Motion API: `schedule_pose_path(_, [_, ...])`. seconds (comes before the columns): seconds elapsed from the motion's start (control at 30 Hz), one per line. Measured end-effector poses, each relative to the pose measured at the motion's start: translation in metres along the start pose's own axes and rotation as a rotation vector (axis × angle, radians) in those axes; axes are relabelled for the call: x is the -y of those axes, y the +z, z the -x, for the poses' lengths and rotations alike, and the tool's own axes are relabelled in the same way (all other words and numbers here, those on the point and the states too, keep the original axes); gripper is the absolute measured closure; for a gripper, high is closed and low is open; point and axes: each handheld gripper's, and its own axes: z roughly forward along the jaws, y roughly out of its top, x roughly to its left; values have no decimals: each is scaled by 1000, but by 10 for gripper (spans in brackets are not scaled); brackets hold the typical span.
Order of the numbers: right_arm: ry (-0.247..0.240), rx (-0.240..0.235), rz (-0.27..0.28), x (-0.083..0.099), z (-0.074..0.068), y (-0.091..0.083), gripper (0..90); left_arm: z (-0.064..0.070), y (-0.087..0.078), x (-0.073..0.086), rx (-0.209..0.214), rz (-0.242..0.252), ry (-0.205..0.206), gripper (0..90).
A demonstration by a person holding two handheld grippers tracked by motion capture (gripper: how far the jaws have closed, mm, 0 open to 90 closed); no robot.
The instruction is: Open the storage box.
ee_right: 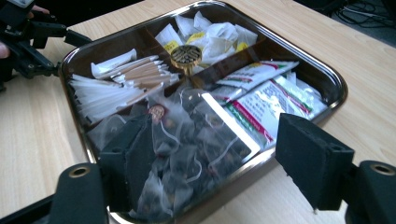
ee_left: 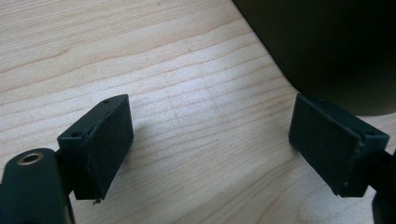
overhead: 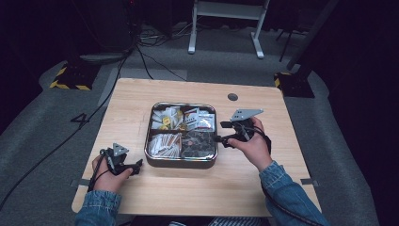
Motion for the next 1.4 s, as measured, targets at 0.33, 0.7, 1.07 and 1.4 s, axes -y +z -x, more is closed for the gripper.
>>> schedule_pose_path(0.33, [9, 5, 20, -20, 2, 25, 271, 0, 1, -1, 0, 0, 6, 141])
schedule_pose_path(0.7, [-7, -68, -76, -36, 1, 57, 327, 0, 2, -2, 5, -1, 6, 141])
schedule_pose_path(1.07, [-29, -87, -69, -42, -7, 95, 370, 0, 3, -3, 9, -2, 8, 142])
schedule_pose_path(1.4, [-22, -82, -100, -43, -12, 125, 439, 0, 3, -3, 9, -2, 8, 142])
